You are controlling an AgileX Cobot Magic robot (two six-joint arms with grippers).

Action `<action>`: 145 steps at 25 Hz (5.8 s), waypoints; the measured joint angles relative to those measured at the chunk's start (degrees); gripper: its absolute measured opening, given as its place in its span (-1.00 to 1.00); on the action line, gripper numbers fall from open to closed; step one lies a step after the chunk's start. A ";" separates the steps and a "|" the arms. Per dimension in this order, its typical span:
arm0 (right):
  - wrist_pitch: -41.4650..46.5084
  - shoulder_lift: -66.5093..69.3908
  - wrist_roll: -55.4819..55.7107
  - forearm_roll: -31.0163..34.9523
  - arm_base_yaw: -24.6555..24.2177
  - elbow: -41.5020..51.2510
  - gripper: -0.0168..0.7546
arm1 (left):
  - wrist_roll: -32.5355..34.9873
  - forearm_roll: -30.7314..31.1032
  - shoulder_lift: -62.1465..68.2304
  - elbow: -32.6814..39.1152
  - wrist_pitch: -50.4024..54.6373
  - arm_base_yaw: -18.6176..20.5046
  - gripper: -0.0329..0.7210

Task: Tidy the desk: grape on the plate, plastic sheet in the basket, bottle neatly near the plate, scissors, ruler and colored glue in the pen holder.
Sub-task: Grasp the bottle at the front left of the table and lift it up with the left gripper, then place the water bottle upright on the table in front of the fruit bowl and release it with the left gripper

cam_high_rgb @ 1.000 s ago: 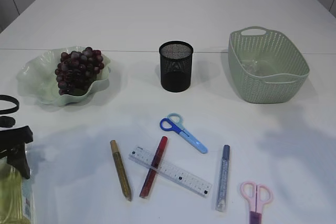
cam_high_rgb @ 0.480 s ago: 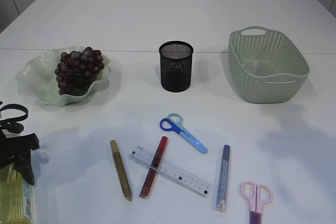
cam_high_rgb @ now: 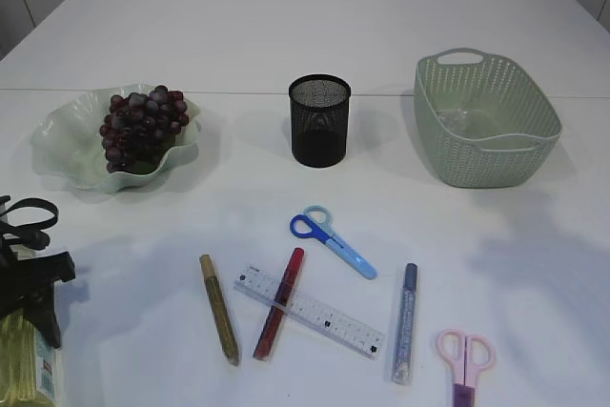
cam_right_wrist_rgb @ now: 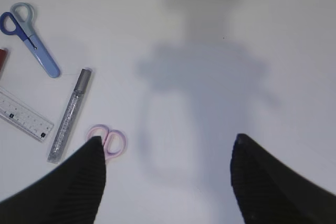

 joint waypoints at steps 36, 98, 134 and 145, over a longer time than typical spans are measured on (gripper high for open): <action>-1.27 0.00 0.00 0.28 0.00 0.00 0.53 | 29.11 -2.40 -17.09 0.31 2.02 -0.05 0.29; -1.15 0.00 0.00 0.33 0.00 0.00 0.53 | 32.47 -0.42 -24.61 6.22 -20.21 -6.79 0.29; -1.15 0.00 0.00 -1.59 0.00 0.00 0.53 | 30.41 7.62 -5.69 6.22 -91.28 -18.09 0.29; -1.26 0.00 0.00 -1.69 0.00 0.00 0.53 | 29.78 10.29 2.72 6.22 -99.88 -18.22 0.29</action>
